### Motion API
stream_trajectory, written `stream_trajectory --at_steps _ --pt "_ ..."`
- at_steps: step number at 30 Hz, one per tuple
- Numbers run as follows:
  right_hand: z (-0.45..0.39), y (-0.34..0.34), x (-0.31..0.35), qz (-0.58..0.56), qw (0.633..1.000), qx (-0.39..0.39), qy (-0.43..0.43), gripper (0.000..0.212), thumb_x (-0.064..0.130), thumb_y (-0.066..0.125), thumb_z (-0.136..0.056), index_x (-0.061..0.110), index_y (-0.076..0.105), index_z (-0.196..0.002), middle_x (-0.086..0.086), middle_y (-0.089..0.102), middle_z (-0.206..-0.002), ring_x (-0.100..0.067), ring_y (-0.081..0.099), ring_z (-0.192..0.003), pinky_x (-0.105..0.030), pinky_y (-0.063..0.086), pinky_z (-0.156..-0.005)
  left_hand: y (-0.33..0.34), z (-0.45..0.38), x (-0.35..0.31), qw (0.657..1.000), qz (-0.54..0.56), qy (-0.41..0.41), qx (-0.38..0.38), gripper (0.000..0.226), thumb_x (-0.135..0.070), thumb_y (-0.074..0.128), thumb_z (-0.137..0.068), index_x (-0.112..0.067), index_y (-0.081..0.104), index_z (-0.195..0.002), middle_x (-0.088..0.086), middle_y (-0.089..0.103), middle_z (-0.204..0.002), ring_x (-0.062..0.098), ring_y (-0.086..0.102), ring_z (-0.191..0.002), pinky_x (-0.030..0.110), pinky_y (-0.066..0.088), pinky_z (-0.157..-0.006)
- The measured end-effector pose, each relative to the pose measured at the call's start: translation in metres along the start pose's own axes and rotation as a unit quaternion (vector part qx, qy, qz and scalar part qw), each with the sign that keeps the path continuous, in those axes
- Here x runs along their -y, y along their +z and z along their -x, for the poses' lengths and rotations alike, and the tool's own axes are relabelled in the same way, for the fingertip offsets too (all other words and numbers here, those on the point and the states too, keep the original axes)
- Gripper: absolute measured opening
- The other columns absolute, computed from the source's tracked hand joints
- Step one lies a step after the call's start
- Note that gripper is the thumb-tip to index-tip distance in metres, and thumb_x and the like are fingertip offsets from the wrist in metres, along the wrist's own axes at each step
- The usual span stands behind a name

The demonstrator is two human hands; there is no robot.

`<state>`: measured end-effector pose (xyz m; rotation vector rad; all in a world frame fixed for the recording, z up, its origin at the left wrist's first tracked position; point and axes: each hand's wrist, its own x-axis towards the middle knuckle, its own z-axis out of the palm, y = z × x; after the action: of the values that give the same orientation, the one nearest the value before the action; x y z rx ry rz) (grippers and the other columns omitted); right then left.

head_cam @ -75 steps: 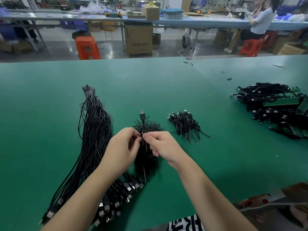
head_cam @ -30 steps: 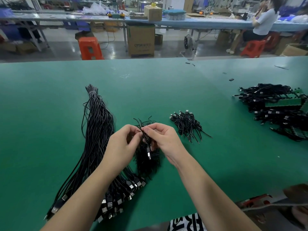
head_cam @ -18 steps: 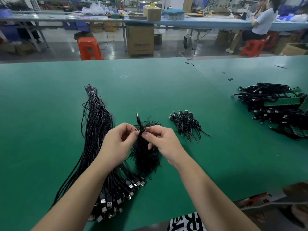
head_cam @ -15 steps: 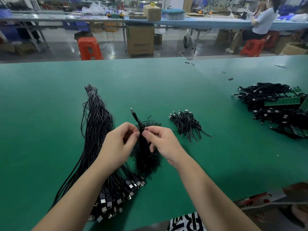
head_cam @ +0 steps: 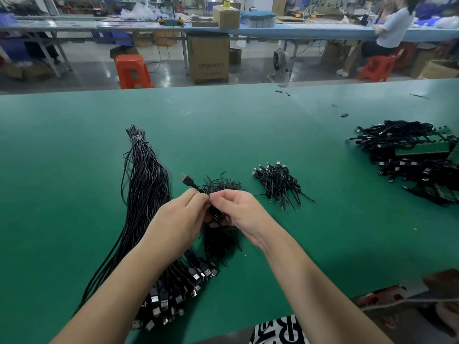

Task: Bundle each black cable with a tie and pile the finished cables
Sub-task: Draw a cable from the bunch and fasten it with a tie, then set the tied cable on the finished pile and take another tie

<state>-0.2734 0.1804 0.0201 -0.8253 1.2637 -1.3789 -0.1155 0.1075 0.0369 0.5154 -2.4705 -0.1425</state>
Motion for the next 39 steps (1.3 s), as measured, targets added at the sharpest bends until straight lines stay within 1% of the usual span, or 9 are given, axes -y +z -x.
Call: stream_trajectory --at_steps 6,10,15,21,23,27,31,36,39 --pt "0.000 -0.002 0.000 -0.007 1.000 0.007 -0.011 0.007 0.010 0.064 -0.098 0.008 0.067 -0.103 -0.003 0.077 -0.088 -0.013 0.074 -0.079 -0.027 0.060 -0.070 0.002 0.001 0.004 0.996 0.064 -0.031 -0.048 0.009 -0.009 0.062 -0.096 -0.004 0.070 -0.097 0.004 0.062 -0.091 0.024 0.061 -0.071 0.037 0.055 -0.062" --pt "0.002 -0.002 0.000 -0.093 0.995 0.023 -0.013 0.022 0.017 0.074 -0.082 0.003 0.067 -0.098 -0.013 0.074 -0.087 -0.024 0.074 -0.074 -0.031 0.061 -0.063 0.007 0.002 0.006 0.976 0.168 -0.121 -0.064 0.009 -0.011 0.074 -0.087 -0.017 0.069 -0.091 -0.009 0.053 -0.094 0.006 0.054 -0.080 0.009 0.040 -0.071" --pt "0.004 -0.007 -0.002 -0.106 0.994 0.029 -0.002 0.022 0.015 0.077 -0.076 0.004 0.067 -0.092 -0.016 0.073 -0.083 -0.028 0.074 -0.070 -0.033 0.061 -0.060 0.014 0.002 0.016 0.944 0.231 -0.233 -0.041 0.031 -0.029 0.083 -0.078 -0.036 0.056 -0.091 -0.013 0.049 -0.099 0.006 0.053 -0.079 0.015 0.040 -0.069" --pt "0.002 -0.016 -0.006 -0.052 0.998 -0.032 -0.010 0.009 0.005 0.080 -0.081 0.008 0.074 -0.086 -0.017 0.075 -0.084 -0.031 0.076 -0.077 -0.034 0.062 -0.062 0.026 0.006 0.028 0.963 0.150 -0.220 -0.029 0.032 -0.046 0.077 -0.077 -0.032 0.055 -0.096 -0.014 0.043 -0.103 0.006 0.052 -0.079 0.015 0.042 -0.071" --pt "-0.001 -0.022 -0.004 0.036 0.996 -0.085 -0.017 0.011 0.008 0.081 -0.083 0.012 0.074 -0.091 -0.010 0.078 -0.086 -0.026 0.076 -0.081 -0.034 0.062 -0.068 0.036 0.010 0.038 0.970 0.090 -0.224 -0.016 0.032 -0.050 0.068 -0.086 -0.026 0.059 -0.104 -0.009 0.045 -0.108 0.007 0.054 -0.074 0.026 0.049 -0.069" --pt "-0.010 -0.050 0.011 0.272 0.939 -0.211 -0.029 0.016 0.031 0.083 -0.080 0.030 0.073 -0.093 0.010 0.075 -0.087 -0.006 0.070 -0.083 -0.022 0.055 -0.077 0.061 0.024 0.073 0.956 -0.045 -0.285 0.044 0.038 -0.038 0.062 -0.095 -0.011 0.062 -0.122 0.011 0.052 -0.124 0.032 0.059 -0.096 0.046 0.049 -0.086" --pt "-0.026 -0.095 0.031 0.321 0.892 -0.317 -0.027 0.016 0.034 0.084 -0.080 0.029 0.071 -0.090 0.015 0.068 -0.080 -0.001 0.064 -0.070 -0.017 0.050 -0.062 0.079 0.049 0.103 0.928 -0.133 -0.331 0.105 0.041 -0.032 0.062 -0.095 -0.008 0.061 -0.128 0.017 0.053 -0.129 0.037 0.049 -0.119 0.052 0.040 -0.097" --pt "-0.055 -0.159 0.040 0.378 0.826 -0.419 -0.008 0.023 0.032 0.081 -0.082 0.017 0.075 -0.098 0.004 0.071 -0.089 -0.014 0.065 -0.081 -0.024 0.044 -0.071 0.092 0.062 0.106 0.931 -0.141 -0.327 0.075 0.030 -0.016 0.071 -0.085 -0.006 0.068 -0.113 0.018 0.058 -0.118 0.040 0.051 -0.109 0.056 0.040 -0.091" --pt "-0.069 -0.189 0.036 0.411 0.799 -0.435 0.049 0.023 0.037 0.076 -0.087 0.019 0.075 -0.101 0.003 0.073 -0.095 -0.019 0.068 -0.089 -0.033 0.054 -0.079 0.095 0.064 0.108 0.933 -0.140 -0.326 0.059 0.024 -0.012 0.072 -0.082 -0.008 0.071 -0.106 0.015 0.060 -0.114 0.038 0.052 -0.108 0.055 0.040 -0.090"
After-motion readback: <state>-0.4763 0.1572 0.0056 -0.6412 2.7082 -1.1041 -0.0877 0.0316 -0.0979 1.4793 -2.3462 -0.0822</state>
